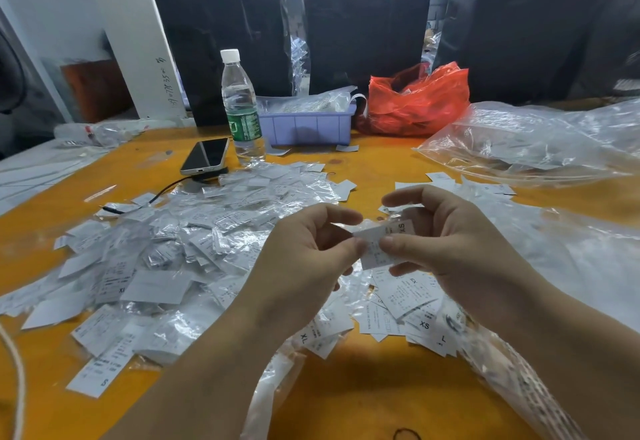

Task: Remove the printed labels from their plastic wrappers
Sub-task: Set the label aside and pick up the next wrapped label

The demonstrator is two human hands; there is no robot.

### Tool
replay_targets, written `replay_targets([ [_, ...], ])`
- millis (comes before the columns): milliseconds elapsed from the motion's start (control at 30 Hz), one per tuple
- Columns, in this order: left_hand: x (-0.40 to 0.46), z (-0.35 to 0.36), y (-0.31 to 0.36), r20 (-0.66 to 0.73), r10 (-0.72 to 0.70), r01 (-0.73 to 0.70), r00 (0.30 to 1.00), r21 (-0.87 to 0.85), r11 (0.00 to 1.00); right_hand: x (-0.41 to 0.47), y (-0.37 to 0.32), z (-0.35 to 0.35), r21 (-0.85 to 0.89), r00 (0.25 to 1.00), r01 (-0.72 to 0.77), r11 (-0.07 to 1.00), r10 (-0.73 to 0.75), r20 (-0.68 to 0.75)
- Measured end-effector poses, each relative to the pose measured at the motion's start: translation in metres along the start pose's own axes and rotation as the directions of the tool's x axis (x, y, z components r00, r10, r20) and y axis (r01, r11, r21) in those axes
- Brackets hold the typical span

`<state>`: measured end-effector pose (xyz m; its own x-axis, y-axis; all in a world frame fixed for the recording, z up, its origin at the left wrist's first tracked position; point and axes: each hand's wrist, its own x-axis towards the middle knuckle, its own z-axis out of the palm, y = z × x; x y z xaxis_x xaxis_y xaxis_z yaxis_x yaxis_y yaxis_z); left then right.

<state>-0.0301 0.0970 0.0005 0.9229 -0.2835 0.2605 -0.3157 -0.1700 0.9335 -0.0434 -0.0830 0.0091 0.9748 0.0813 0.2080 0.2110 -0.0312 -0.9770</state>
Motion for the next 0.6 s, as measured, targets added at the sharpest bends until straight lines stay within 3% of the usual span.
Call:
replay_targets([
  [100, 0.000, 0.003, -0.001, 0.006, -0.001, 0.001, 1.000, 0.010, 1.000, -0.001, 0.002, 0.001, -0.072, 1.000, 0.018, 0.997, -0.018, 0.002],
  [600, 0.006, -0.010, 0.002, -0.038, -0.131, 0.130, 0.991, -0.048, 0.990, -0.001, 0.000, -0.004, -0.058, 0.997, 0.026, 0.998, -0.030, -0.067],
])
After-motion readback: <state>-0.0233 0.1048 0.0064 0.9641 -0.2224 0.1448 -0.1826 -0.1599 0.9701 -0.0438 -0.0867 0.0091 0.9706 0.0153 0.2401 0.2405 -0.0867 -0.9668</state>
